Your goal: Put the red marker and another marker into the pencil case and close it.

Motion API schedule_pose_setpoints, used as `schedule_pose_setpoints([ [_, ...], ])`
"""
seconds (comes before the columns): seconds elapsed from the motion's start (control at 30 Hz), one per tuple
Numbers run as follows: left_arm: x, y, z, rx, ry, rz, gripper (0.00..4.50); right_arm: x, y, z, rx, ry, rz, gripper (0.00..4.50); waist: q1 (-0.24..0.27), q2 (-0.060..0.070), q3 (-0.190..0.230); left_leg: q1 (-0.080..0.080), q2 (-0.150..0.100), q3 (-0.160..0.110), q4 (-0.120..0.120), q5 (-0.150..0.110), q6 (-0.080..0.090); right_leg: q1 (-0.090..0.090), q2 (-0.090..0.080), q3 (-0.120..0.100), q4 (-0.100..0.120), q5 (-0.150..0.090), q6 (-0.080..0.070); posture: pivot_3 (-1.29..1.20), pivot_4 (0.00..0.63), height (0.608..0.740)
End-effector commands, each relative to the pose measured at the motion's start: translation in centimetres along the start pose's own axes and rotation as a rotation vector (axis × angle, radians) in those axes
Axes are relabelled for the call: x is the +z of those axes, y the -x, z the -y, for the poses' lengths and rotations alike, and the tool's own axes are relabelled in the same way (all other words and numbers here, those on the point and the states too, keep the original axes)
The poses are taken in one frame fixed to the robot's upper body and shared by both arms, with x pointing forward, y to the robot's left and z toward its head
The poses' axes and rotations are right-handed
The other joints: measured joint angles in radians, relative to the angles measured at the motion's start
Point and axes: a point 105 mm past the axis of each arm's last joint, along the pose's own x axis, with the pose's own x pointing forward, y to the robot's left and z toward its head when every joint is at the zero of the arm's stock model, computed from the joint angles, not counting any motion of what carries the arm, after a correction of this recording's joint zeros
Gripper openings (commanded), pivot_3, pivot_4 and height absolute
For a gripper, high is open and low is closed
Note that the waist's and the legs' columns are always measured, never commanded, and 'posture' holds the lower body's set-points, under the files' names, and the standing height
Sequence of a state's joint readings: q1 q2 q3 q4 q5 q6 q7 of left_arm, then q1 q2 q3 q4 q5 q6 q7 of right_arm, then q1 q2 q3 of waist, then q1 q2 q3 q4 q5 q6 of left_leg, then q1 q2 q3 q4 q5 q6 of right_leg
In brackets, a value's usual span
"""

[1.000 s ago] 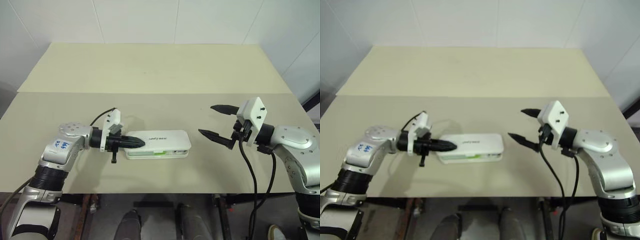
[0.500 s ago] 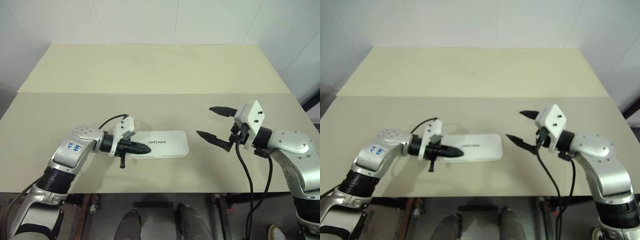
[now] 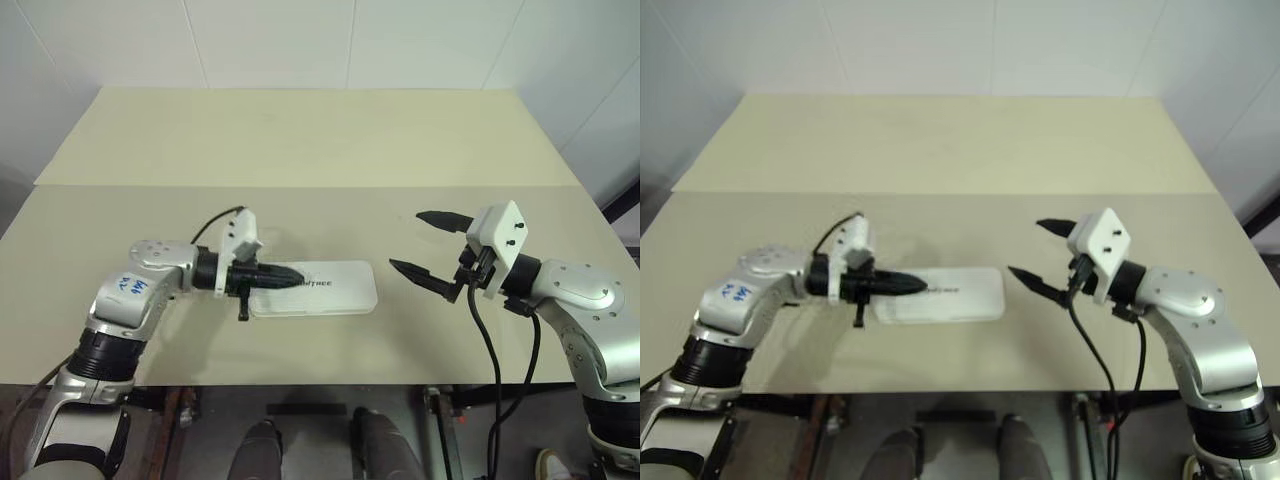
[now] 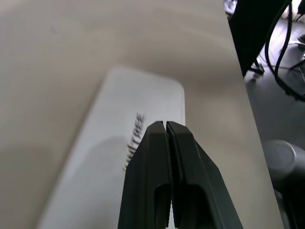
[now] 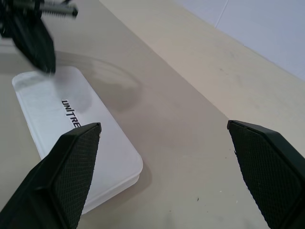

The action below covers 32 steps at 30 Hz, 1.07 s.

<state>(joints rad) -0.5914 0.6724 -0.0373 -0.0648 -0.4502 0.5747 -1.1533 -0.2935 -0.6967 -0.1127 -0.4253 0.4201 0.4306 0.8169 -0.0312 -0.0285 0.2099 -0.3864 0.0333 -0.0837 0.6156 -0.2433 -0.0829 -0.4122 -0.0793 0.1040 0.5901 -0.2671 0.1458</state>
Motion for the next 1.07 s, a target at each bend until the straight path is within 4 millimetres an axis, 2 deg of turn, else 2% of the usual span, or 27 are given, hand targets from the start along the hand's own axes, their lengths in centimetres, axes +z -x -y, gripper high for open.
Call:
schedule_pose_setpoints([
  [0.03, 2.4, 2.2, -0.5, 0.035, -0.099, 0.061, 0.63, 0.6, 0.4, 0.1, 0.004, 0.027, 0.014, 4.50, 0.000, 0.000, 0.000, 0.000, 0.000, 0.000, 0.000, 0.000, 0.000, 0.000, 0.000, 0.000, 0.000, 0.000, 0.001, 0.00, 0.150, 0.740],
  [0.27, 3.4, 4.2, -0.3, 0.067, -0.143, 0.072, 2.88, 0.4, 0.9, 0.7, -0.008, 0.021, 0.004, 4.50, 0.000, 0.000, 0.000, 0.000, 0.000, 0.000, 0.000, 0.000, 0.000, 0.000, 0.000, 0.000, 0.000, 0.000, 0.000, 0.00, 0.150, 0.740],
  [0.43, 2.3, 4.5, 0.4, 0.042, -0.144, 0.038, 4.46, 0.8, 1.1, 1.0, -0.007, 0.020, 0.008, 4.50, 0.000, 0.000, 0.000, 0.000, 0.000, 0.000, 0.000, 0.000, 0.000, 0.000, 0.000, 0.000, -0.001, 0.000, 0.000, 0.00, 0.150, 0.740],
  [0.63, 0.9, 4.8, 0.6, 0.034, -0.142, 0.013, 4.46, 1.1, 2.0, 1.5, -0.011, 0.021, -0.003, 4.50, 0.000, 0.000, 0.000, 0.000, 0.000, 0.000, 0.000, 0.000, 0.000, 0.000, 0.000, 0.000, -0.001, 0.000, 0.000, 0.00, 0.150, 0.740],
  [0.83, 1.7, 4.5, -1.1, 0.137, -0.227, 0.072, 4.46, 1.6, 3.2, 2.6, -0.053, 0.036, -0.031, 4.50, 0.001, -0.001, 0.000, 0.000, 0.000, 0.000, 0.000, 0.000, 0.000, 0.000, 0.000, 0.000, -0.001, 0.000, 0.000, 0.00, 0.150, 0.740],
  [1.07, 1.2, 3.9, -0.6, 0.141, -0.206, 0.074, 4.46, 0.9, 3.1, 2.5, -0.055, 0.022, -0.041, 4.50, -0.001, -0.001, 0.000, 0.000, 0.000, 0.000, 0.000, 0.000, 0.000, 0.000, 0.000, 0.000, -0.001, 0.000, 0.000, 0.00, 0.150, 0.740],
])
